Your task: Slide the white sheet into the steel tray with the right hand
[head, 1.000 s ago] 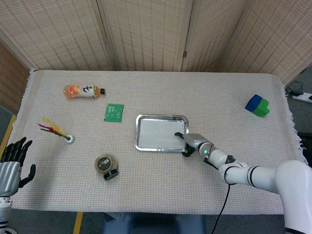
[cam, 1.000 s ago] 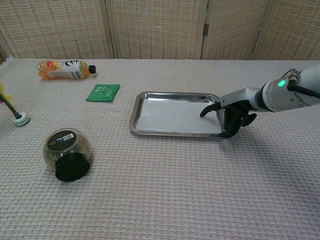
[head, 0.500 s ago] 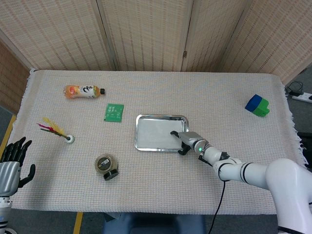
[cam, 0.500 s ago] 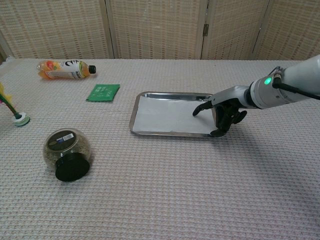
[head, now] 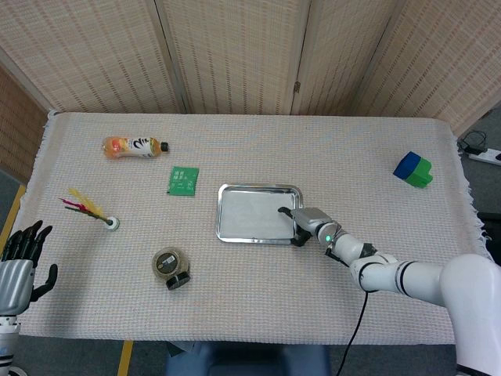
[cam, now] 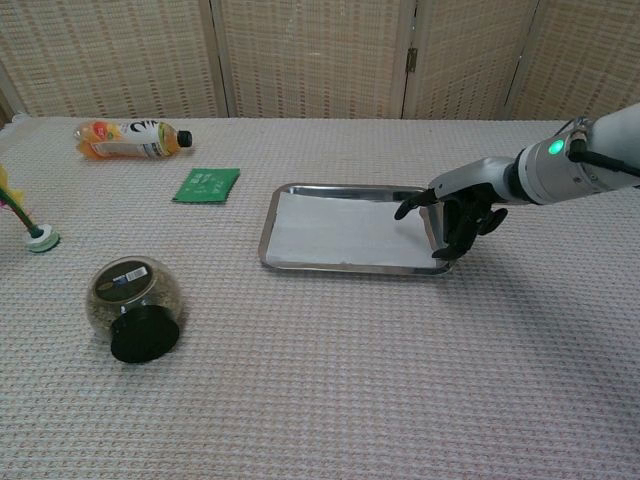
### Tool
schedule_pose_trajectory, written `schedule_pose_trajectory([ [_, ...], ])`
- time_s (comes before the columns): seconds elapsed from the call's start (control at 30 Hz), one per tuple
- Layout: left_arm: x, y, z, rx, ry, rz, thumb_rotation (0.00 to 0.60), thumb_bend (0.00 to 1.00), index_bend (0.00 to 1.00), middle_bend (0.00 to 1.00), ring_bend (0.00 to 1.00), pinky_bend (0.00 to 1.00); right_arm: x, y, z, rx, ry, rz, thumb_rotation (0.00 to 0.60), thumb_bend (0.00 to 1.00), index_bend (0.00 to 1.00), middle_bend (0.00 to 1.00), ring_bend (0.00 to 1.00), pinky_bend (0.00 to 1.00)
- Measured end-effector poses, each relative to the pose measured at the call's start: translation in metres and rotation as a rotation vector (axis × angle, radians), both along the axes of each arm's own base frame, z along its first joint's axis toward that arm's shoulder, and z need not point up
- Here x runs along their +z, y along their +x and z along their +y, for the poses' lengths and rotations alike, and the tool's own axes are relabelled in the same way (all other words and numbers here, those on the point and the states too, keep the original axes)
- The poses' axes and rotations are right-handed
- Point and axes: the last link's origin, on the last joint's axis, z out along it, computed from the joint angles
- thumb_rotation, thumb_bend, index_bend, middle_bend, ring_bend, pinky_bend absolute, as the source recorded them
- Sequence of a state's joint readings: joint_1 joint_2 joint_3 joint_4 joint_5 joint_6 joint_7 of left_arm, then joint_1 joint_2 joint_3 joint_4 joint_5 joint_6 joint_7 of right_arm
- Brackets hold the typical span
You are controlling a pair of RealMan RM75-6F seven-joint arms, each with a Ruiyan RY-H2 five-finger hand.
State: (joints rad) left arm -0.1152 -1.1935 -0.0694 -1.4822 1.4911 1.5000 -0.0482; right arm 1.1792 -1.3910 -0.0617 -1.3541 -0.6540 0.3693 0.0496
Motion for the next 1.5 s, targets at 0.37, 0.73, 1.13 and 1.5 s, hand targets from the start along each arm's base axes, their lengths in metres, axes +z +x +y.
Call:
schedule_pose_trajectory([
  [0.37, -0.001, 0.001, 0.000, -0.005, -0.004, -0.002, 0.600, 0.58, 0.00, 0.00, 0.00, 0.08, -0.006, -0.009, 0.009, -0.013, 0.056, 0.009, 0.600, 0.49, 0.00, 1.00, 1.00, 1.00],
  [0.73, 0.000, 0.001, -0.001, -0.008, -0.002, -0.005, 0.600, 0.58, 0.00, 0.00, 0.00, 0.08, -0.009, -0.015, 0.006, -0.013, 0.047, 0.026, 0.600, 0.49, 0.00, 1.00, 1.00, 1.00],
  [1.13, 0.000, 0.002, 0.000, -0.010, -0.002, -0.004, 0.600, 0.58, 0.00, 0.00, 0.00, 0.08, 0.001, -0.016, 0.009, -0.007, 0.038, 0.019, 0.600, 0.49, 0.00, 1.00, 1.00, 1.00],
  [1.5, 0.000, 0.003, -0.002, -0.018, -0.003, -0.007, 0.600, 0.58, 0.00, 0.00, 0.00, 0.08, 0.019, -0.003, 0.013, 0.023, -0.053, -0.099, 0.600, 0.49, 0.00, 1.00, 0.99, 1.00],
])
